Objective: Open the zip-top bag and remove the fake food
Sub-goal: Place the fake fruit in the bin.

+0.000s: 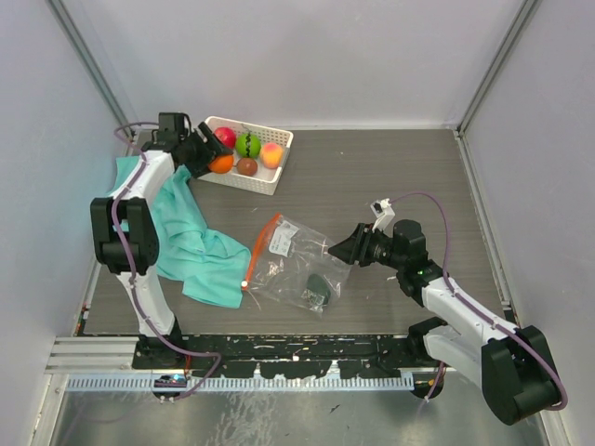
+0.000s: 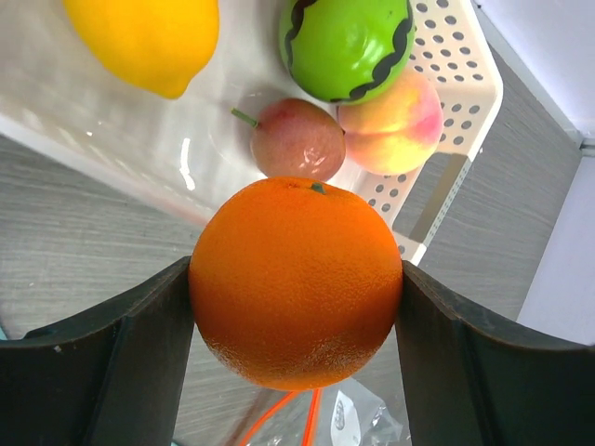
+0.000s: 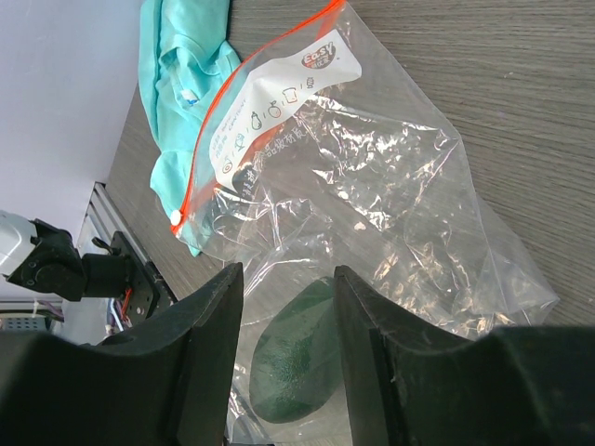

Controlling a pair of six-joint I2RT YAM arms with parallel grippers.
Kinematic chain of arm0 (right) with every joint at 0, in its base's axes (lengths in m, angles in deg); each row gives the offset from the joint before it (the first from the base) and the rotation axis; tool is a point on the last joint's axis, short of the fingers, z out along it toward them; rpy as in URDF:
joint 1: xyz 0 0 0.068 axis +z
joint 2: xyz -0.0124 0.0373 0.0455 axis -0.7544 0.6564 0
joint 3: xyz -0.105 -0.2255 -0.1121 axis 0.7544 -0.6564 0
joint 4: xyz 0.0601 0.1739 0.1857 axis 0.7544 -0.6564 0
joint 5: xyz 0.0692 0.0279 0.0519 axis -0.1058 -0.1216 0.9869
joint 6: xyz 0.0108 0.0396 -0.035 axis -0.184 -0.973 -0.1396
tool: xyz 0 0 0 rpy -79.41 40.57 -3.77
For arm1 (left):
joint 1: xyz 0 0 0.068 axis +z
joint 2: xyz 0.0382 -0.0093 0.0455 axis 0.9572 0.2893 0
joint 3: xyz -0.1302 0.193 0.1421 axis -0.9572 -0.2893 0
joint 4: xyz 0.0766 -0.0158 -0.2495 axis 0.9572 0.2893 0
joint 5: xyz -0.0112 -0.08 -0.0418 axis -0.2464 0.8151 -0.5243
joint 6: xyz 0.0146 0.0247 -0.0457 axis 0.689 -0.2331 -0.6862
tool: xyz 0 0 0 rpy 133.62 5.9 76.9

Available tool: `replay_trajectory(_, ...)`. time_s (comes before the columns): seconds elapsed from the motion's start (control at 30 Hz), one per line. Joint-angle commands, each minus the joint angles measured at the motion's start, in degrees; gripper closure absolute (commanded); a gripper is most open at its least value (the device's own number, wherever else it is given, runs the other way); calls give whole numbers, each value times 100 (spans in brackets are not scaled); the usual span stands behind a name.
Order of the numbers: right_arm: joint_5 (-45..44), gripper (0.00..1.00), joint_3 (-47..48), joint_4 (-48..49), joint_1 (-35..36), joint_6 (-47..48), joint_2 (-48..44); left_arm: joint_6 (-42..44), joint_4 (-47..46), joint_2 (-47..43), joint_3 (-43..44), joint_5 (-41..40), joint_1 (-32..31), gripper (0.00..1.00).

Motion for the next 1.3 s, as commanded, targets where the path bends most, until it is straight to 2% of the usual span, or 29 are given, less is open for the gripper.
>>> replay_trajectory(0.0, 67, 51, 126, 226, -4, 67, -92, 161, 272, 264, 649, -1, -35, 69)
replay_trajectory(0.4, 85, 51, 72, 247, -6, 81, -65, 223, 789, 1072, 1803, -41, -79, 65)
replay_trajectory(0.57, 118, 51, 46, 242, -4, 78, -73, 278, 970, 1367, 2140, -69, -97, 57)
replay_trajectory(0.6, 116, 50, 40, 242, -8, 81, -76, 303, 1026, 1417, 2206, -63, -98, 43)
replay_trajectory(0.63, 113, 50, 36, 242, -7, 83, -79, 314, 1067, 1462, 2276, -56, -97, 4)
replay_trajectory(0.67, 120, 50, 28, 242, -4, 84, -82, 320, 1086, 1490, 2336, -50, -99, 1)
replay_trajectory(1.03, 135, 48, -24, 217, -11, 84, -153, 404, 1190, 1254, 2444, -3, -106, 2)
replay_trajectory(1.17, 146, 47, -17, 175, -9, 105, -196, 624, 1200, 874, 2127, -25, -122, 2)
replay_trajectory(1.27, 137, 47, -26, 154, -5, 100, -239, 882, 1113, 390, 1567, -153, -196, 2)
